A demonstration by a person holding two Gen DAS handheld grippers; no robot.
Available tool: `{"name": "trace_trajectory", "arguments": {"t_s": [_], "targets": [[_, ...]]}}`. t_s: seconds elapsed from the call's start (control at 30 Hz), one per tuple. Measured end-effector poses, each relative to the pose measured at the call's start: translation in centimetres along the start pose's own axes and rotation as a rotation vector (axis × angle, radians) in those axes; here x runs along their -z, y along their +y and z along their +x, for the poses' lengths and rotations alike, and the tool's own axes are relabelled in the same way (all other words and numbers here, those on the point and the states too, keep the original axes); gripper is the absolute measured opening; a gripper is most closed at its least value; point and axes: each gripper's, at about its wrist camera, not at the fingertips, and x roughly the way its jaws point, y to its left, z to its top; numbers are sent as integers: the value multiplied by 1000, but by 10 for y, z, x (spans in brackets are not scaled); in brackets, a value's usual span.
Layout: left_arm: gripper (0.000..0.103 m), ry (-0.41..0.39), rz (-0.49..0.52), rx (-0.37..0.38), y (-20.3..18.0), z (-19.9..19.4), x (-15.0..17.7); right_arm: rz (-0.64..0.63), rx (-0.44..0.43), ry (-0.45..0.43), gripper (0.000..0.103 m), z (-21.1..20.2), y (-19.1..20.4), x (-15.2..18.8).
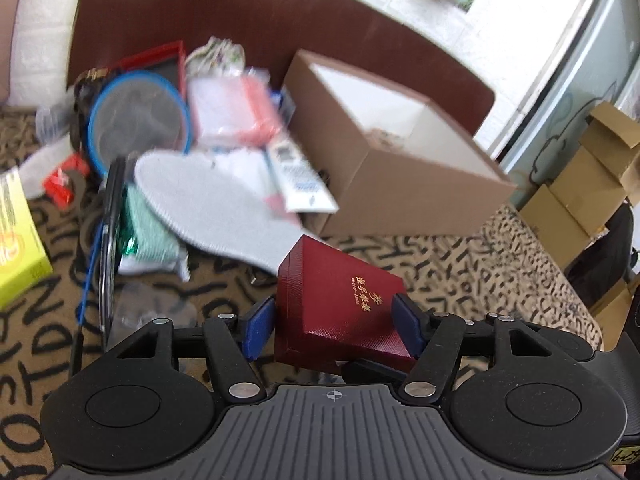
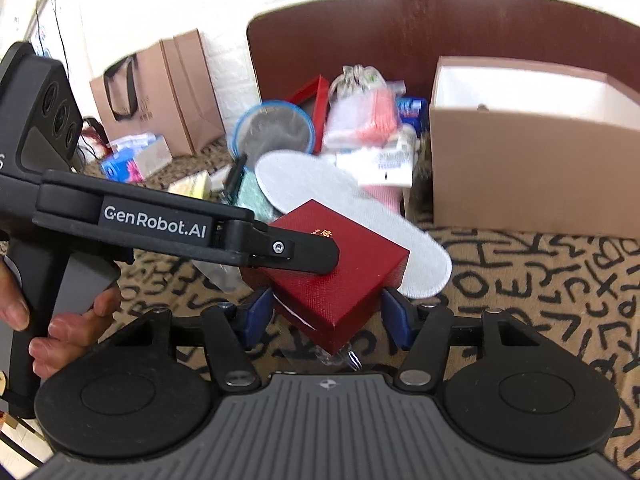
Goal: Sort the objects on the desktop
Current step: 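Grasp the red gift box with the left gripper and carry it toward the tan box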
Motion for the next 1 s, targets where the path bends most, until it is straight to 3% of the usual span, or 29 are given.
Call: {"name": "trace_trajectory", "arguments": {"t_s": [0.2, 0.53, 0.77, 1.0], "targets": [[65, -65, 19, 39, -28, -5, -28, -11, 25, -91, 64, -27, -6, -19], [65, -130, 77, 89, -77, 29, -81, -24, 118, -192, 63, -48, -49, -63], [65, -145, 122, 95, -104, 71, -119, -13, 176, -208, 63, -42, -88, -93], [65, -122, 85, 118, -115, 118, -157, 0, 199, -203, 63, -29, -136, -123]]}}
